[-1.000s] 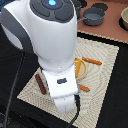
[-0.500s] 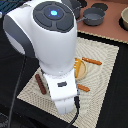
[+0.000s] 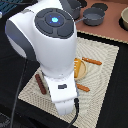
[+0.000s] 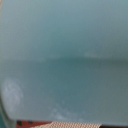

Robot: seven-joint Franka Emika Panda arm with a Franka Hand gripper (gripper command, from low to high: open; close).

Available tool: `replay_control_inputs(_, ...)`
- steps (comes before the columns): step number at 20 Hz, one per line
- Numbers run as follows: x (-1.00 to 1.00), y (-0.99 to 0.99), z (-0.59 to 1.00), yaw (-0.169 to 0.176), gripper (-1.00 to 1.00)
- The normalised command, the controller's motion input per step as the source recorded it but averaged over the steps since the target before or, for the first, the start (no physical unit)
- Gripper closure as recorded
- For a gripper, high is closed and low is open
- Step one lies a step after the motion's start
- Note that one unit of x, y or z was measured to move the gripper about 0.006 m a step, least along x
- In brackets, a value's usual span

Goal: Interact with the objects in diverse but meaningful ways.

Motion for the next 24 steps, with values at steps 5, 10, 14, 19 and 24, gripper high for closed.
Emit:
replay_control_inputs(5,-0.37,0.39,0.91,-0.012,1.0)
replay_control_inputs(10,-0.48,0.81,1.0,0.0,1.0)
replay_control_inputs(14,-0.32,0.93,0.92,0.0,1.0)
replay_control_inputs(19,-0.41,0.9,0.58,0.009,1.0)
replay_control_inputs(24,-0.61,0.77,0.32,0.038,1.0)
